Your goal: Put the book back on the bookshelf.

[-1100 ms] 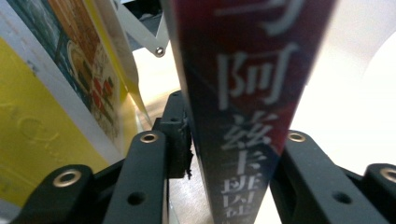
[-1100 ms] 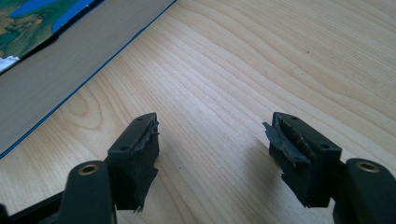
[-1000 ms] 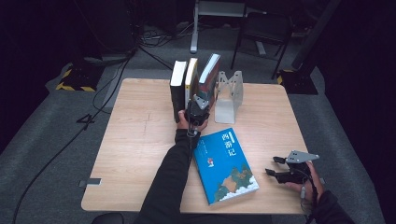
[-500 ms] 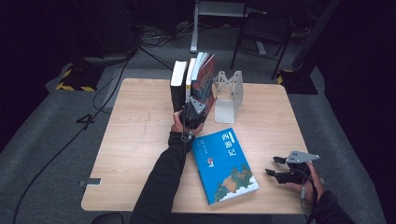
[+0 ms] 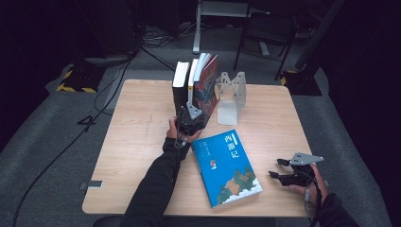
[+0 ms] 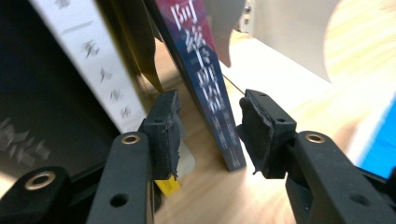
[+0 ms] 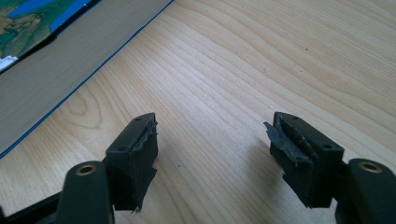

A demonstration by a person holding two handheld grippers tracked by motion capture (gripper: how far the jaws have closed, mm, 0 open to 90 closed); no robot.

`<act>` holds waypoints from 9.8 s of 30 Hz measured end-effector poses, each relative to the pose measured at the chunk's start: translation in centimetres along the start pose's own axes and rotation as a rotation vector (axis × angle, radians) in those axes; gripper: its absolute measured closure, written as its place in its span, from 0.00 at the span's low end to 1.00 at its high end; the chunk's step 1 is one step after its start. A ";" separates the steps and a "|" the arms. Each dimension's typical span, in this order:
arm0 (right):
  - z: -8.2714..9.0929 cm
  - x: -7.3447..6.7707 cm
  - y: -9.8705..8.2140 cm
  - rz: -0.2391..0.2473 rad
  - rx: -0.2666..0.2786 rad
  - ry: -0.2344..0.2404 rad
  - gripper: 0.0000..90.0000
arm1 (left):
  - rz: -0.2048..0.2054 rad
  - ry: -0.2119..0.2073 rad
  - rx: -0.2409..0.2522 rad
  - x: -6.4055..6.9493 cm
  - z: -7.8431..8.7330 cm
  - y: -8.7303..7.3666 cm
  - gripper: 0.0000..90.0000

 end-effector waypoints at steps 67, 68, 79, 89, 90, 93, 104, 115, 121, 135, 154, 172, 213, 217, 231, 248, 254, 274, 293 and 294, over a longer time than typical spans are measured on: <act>-0.6 -10.5 0.4 0.250 -0.060 0.275 0.41 | -0.104 -0.323 -0.222 6.1 6.9 -11.6 0.32; -0.5 -10.5 0.4 0.245 -0.058 0.276 0.42 | -0.094 -0.310 -0.219 5.7 6.6 -11.5 0.34; -0.2 -12.1 0.2 0.268 -0.075 0.301 0.51 | -0.105 -0.325 -0.212 4.6 3.8 -9.9 0.41; 0.5 -12.8 0.5 0.267 -0.058 0.304 0.47 | -0.092 -0.352 -0.231 3.8 1.9 -9.0 0.35; 0.7 -12.4 0.6 0.258 -0.054 0.303 0.44 | -0.100 -0.357 -0.233 4.0 2.2 -9.2 0.34; 0.9 -11.3 0.5 0.240 -0.053 0.295 0.42 | -0.131 -0.354 -0.229 4.1 3.2 -9.7 0.34; -0.5 -10.4 0.5 0.256 -0.083 0.224 0.38 | -0.178 -0.391 -0.214 6.3 9.3 -10.6 0.29; -0.3 -9.9 1.3 0.229 -0.034 0.208 0.43 | -0.219 -0.533 -0.213 11.0 14.0 -12.1 0.27; -0.8 -9.9 0.9 0.261 -0.065 0.202 0.41 | -0.242 -0.571 -0.171 12.8 15.4 -11.5 0.26; -0.4 -9.6 1.7 0.242 -0.020 0.183 0.42 | -0.350 -0.619 -0.171 15.8 14.2 -10.7 0.27; -1.0 -10.3 5.0 0.255 0.039 0.193 0.38 | -0.382 -0.563 -0.171 16.2 14.0 -11.2 0.26; -1.0 -9.6 3.2 0.289 -0.029 0.227 0.36 | -0.354 -0.487 -0.263 14.3 12.5 -13.2 0.20; -2.1 -11.3 11.8 0.309 0.186 0.087 0.33 | -0.312 -0.397 -0.147 16.2 10.8 -7.5 0.50; -2.2 -11.2 11.7 0.308 0.183 0.090 0.33 | -0.332 -0.411 -0.152 16.3 10.7 -7.3 0.59; -1.1 -11.2 11.6 0.311 0.213 0.150 0.36 | -0.395 -0.457 -0.108 14.1 12.2 -7.3 0.88; -4.9 -10.9 11.1 0.441 0.129 0.129 0.67 | -0.337 -0.442 -0.114 8.4 14.7 -9.5 0.83; -4.5 -13.2 11.0 0.539 0.092 0.095 0.81 | -0.272 -0.428 -0.119 6.0 14.3 -9.5 0.75; -4.2 -14.2 12.9 0.532 0.098 0.075 0.83 | -0.290 -0.433 -0.078 8.5 13.5 -6.8 0.72; -4.5 -11.0 10.9 0.463 0.111 0.139 0.78 | -0.299 -0.458 -0.116 6.6 14.2 -8.1 0.74; -4.5 -11.4 10.9 0.465 0.112 0.141 0.78 | -0.313 -0.432 -0.121 6.5 14.4 -8.1 0.71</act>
Point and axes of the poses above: each handheld gripper's, and its own axes: z roughly backward along the jaws, y roughly out of its top, x roughly to its right, the point moved 10 cm from there along -z, roughly forward along the jaws, and after that the axes turned 2 degrees about -z, right-handed, at the moved point
